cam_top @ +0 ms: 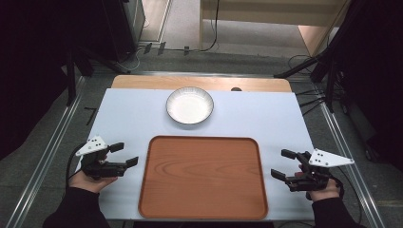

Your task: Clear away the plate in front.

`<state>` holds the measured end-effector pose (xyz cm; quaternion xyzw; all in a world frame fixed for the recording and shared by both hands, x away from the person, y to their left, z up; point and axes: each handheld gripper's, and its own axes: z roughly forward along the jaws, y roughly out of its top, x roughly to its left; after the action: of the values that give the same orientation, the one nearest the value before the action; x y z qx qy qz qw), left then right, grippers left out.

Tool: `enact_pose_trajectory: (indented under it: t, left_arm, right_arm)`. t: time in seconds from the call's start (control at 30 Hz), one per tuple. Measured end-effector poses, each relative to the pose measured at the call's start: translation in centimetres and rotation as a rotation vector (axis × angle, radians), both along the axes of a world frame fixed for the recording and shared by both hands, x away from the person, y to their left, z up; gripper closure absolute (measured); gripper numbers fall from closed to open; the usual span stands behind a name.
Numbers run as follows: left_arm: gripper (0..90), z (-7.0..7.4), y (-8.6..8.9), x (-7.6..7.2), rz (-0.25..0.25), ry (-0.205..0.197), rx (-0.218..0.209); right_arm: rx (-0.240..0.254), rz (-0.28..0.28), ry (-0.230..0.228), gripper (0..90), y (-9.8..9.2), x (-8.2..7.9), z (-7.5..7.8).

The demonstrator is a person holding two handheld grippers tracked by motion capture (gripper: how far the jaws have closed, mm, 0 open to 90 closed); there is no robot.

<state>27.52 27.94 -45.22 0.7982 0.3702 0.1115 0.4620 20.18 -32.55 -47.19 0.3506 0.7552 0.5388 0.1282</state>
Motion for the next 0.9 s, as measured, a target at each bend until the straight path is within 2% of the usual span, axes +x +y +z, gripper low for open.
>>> enact_pose_trajectory:
  t: [0.07,0.2,0.33,0.7,0.8,0.83,0.9]
  left_arm:
    - [16.6,0.0,-0.01,-0.02,-0.001,-0.006,0.001]
    - [16.6,0.0,0.03,-0.03,-0.002,-0.004,0.007]
    - [16.0,-0.01,0.05,0.04,-0.006,0.012,-0.004]
    - [15.9,0.02,-0.24,0.38,0.001,0.003,0.002]
    - [16.9,0.06,-0.36,0.49,-0.003,0.008,0.007]
    - [17.1,0.13,-0.54,0.68,0.0,0.026,0.011]
    - [17.2,0.13,-0.69,0.81,-0.002,0.023,0.015]
  right_arm:
    - [0.011,0.011,0.003,16.0,-0.04,0.04,-0.06]
    - [-0.008,0.013,-0.019,16.0,0.03,0.0,0.01]
    - [-0.015,0.003,-0.01,15.9,-0.01,0.02,0.01]
    - [-0.023,0.004,0.003,15.6,0.05,0.03,-0.02]
    - [-0.024,0.005,-0.001,15.5,0.07,0.04,-0.02]
    - [-0.028,0.006,-0.007,15.2,0.08,0.05,-0.01]
    - [-0.03,0.005,-0.013,15.1,0.1,0.04,0.02]
